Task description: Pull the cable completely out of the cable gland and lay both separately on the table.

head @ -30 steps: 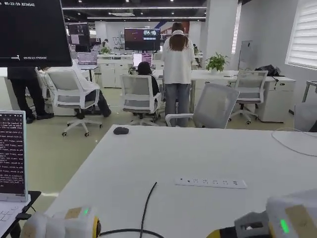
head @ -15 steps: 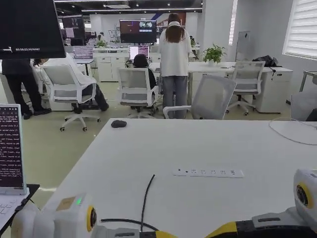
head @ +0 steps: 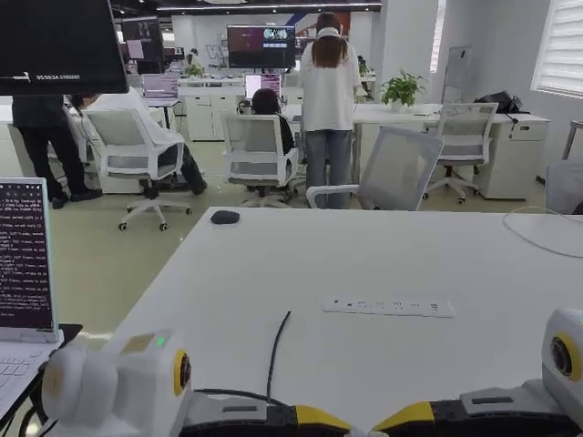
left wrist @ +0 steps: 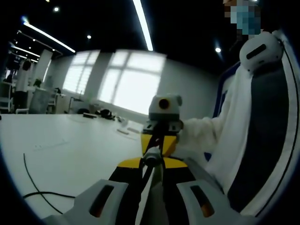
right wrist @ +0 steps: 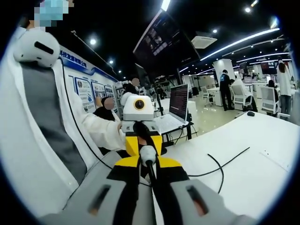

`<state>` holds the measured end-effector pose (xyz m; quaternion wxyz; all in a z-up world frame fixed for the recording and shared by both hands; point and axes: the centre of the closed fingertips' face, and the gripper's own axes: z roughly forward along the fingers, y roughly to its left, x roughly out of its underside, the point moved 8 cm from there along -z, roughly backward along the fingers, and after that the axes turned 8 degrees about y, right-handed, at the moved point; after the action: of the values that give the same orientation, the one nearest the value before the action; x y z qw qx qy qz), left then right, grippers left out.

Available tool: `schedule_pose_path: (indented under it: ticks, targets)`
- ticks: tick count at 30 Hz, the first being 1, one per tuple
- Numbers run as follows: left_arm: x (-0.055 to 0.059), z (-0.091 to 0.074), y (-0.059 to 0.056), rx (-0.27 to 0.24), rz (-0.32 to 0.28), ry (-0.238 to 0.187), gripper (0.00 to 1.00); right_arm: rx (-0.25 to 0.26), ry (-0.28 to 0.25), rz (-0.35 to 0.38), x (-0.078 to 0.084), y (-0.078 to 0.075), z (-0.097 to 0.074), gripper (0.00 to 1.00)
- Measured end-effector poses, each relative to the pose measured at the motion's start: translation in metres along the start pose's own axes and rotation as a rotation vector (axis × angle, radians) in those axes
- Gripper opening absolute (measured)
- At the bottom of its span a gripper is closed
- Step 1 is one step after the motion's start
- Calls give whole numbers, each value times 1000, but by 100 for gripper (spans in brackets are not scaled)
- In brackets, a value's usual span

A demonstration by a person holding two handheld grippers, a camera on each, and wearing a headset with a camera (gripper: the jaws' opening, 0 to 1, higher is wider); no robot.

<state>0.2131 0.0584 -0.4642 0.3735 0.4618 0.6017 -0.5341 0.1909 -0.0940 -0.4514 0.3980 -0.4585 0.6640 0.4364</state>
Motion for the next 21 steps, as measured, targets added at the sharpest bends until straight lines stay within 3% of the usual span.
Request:
schedule_pose_path:
  ticks: [4, 11, 16, 21]
  targets:
    - [1, -1, 0, 13, -35, 3, 15, 1, 7, -22, 0, 1, 2, 10]
    - [3, -4, 4, 43, -104, 41, 14, 24, 15, -140, 0, 4, 6, 9]
    - [5, -3, 5, 37, -113, 45, 15, 21, 6, -118, 3, -1, 6, 9]
    - [0, -2, 8, 39, -174, 19, 17, 39, -2, -127, 1, -1, 3, 9]
